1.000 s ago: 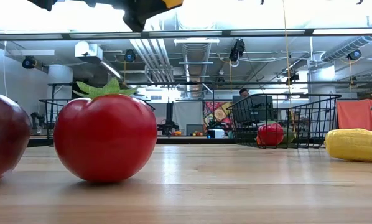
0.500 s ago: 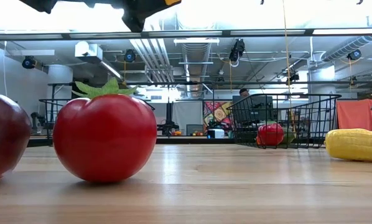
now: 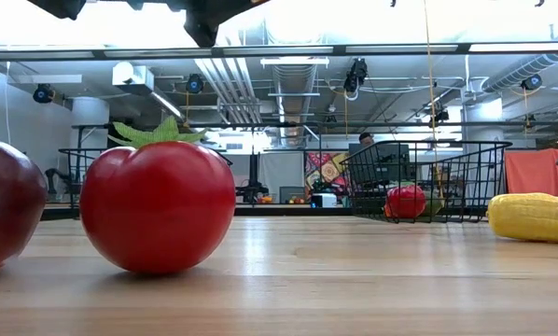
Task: Sort produce into baskets
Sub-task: Put the yellow lemon into the right black wire basket
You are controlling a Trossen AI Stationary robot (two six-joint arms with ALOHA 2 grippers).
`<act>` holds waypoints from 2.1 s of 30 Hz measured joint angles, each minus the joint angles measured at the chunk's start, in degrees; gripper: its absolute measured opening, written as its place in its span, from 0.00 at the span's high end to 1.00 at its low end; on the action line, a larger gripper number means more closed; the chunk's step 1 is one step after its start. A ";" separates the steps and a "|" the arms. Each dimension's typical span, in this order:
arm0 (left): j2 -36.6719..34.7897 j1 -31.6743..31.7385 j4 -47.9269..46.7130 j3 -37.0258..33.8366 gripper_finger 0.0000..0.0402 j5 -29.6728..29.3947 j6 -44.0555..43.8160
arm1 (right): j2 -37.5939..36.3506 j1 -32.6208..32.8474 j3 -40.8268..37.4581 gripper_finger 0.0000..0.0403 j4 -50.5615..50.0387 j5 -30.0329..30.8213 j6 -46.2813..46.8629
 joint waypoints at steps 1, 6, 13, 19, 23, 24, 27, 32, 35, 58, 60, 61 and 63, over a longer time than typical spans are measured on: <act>0.00 0.00 0.10 0.00 0.53 0.00 0.00 | 0.00 -0.02 0.00 0.32 0.02 0.00 0.20; 0.00 0.00 0.02 0.00 0.53 -0.02 0.11 | 0.00 -0.04 -0.02 0.43 -0.66 -0.07 0.57; 0.00 0.00 -0.05 0.00 0.53 -0.08 0.07 | 0.00 -0.42 -0.02 0.55 -1.04 -0.07 1.46; 0.00 0.00 -0.24 0.00 0.45 -0.76 -1.19 | -0.02 -0.42 -0.02 0.55 -1.16 -0.15 1.69; 0.00 0.00 -0.79 0.00 0.34 -1.05 -1.43 | -0.32 -0.42 -0.08 0.55 -1.71 0.02 2.64; 0.00 0.00 -1.49 0.00 0.31 -1.05 -1.37 | -0.45 -0.42 -0.09 0.55 -1.83 0.08 2.93; -0.66 0.00 -6.12 0.00 0.26 -1.05 -1.32 | -2.21 -0.70 -0.09 0.55 -4.48 0.50 4.76; -3.02 0.00 -17.38 0.00 0.23 -5.40 -4.81 | -6.22 -2.90 2.97 0.56 -19.43 2.11 13.45; -4.84 0.00 -24.97 0.00 0.23 -10.64 -8.68 | -7.61 -5.56 7.97 0.56 -35.58 3.61 21.07; -6.63 0.02 -34.38 0.02 0.24 -15.46 -16.74 | -7.25 -46.27 17.82 0.55 -100.09 4.24 52.15; -6.61 0.02 -34.38 0.02 0.24 -15.60 -16.74 | -7.19 -48.34 15.85 0.55 -99.90 2.37 52.19; -6.60 0.02 -34.38 0.02 0.24 -15.61 -16.74 | -7.19 -49.05 14.89 0.54 -99.89 1.84 52.19; -6.60 0.02 -34.38 0.02 0.24 -15.63 -16.74 | -7.19 -50.15 13.15 0.54 -99.89 1.69 52.05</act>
